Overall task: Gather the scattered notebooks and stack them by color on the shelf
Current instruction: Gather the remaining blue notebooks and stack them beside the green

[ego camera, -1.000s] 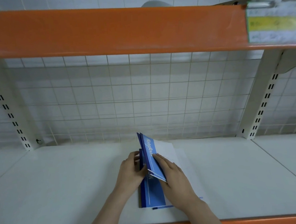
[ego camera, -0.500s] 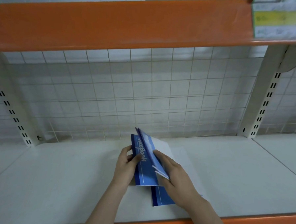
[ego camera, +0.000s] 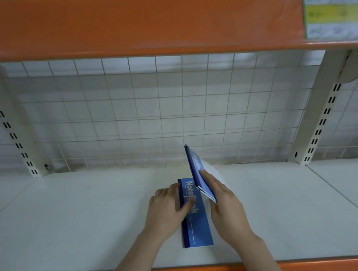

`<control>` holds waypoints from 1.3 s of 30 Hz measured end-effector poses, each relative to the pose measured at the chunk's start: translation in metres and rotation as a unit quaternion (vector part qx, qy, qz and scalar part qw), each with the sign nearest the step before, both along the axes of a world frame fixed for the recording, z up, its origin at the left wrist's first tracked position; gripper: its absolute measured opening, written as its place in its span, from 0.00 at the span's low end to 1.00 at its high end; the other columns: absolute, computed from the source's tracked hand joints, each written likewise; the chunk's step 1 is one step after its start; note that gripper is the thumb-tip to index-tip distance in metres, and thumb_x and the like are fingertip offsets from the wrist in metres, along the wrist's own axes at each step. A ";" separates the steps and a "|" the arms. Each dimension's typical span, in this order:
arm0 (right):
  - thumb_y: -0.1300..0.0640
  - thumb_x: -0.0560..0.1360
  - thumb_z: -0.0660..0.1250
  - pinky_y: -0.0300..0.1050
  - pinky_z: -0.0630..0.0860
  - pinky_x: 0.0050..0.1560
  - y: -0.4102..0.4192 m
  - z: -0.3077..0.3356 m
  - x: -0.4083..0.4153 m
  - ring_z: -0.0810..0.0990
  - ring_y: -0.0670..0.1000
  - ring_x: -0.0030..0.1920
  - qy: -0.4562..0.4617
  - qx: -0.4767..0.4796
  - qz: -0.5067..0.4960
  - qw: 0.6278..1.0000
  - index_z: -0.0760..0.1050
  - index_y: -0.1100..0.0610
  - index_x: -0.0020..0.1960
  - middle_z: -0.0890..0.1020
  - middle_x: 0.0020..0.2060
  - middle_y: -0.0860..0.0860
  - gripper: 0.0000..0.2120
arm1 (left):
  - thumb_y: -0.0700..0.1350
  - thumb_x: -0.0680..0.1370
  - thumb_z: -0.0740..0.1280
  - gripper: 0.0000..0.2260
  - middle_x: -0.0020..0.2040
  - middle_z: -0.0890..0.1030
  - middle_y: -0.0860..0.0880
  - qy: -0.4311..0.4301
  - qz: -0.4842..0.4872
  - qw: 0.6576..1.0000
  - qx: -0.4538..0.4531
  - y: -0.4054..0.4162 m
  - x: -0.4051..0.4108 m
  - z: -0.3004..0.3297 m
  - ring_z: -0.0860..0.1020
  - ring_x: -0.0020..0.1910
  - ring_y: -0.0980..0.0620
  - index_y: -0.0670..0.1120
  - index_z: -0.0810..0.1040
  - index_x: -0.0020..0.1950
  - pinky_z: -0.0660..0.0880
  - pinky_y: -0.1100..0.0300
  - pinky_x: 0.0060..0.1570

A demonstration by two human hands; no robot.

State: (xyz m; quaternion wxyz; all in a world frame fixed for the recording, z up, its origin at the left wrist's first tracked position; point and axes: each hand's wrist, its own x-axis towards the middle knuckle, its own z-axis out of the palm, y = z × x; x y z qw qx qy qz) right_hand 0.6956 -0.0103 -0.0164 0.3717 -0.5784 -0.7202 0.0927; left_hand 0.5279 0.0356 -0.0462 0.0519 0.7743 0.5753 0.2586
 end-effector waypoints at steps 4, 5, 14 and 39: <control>0.69 0.75 0.57 0.42 0.64 0.70 -0.005 -0.001 0.010 0.62 0.45 0.73 -0.041 -0.030 0.035 0.998 0.58 0.47 0.75 0.63 0.73 0.43 0.33 | 0.68 0.69 0.65 0.30 0.59 0.76 0.58 -0.057 -0.061 0.995 -0.057 0.002 0.009 -0.001 0.74 0.60 0.56 0.54 0.68 0.66 0.72 0.59 0.58; 0.68 0.75 0.56 0.41 0.62 0.71 -0.006 -0.002 0.010 0.60 0.45 0.73 -0.052 -0.047 0.044 0.997 0.56 0.46 0.76 0.61 0.74 0.43 0.33 | 0.62 0.70 0.69 0.24 0.57 0.78 0.58 -0.147 -0.083 0.982 -0.088 0.002 0.010 0.002 0.76 0.57 0.59 0.55 0.70 0.63 0.75 0.62 0.54; 0.67 0.75 0.54 0.43 0.45 0.75 -0.011 -0.007 0.010 0.50 0.42 0.75 -0.090 -0.096 0.098 0.986 0.49 0.45 0.76 0.51 0.75 0.40 0.35 | 0.33 0.76 0.66 0.18 0.53 0.81 0.47 -0.509 -0.069 0.789 -0.338 0.003 0.016 0.007 0.82 0.50 0.48 0.46 0.69 0.63 0.79 0.55 0.48; 0.58 0.76 0.67 0.30 0.73 0.40 0.009 0.025 0.006 0.81 0.39 0.41 0.355 -0.043 0.013 0.934 0.77 0.51 0.54 0.84 0.44 0.42 0.07 | 0.43 0.77 0.67 0.10 0.49 0.83 0.53 -0.582 -0.141 0.789 -0.134 -0.013 -0.004 0.036 0.82 0.48 0.53 0.53 0.74 0.57 0.78 0.62 0.42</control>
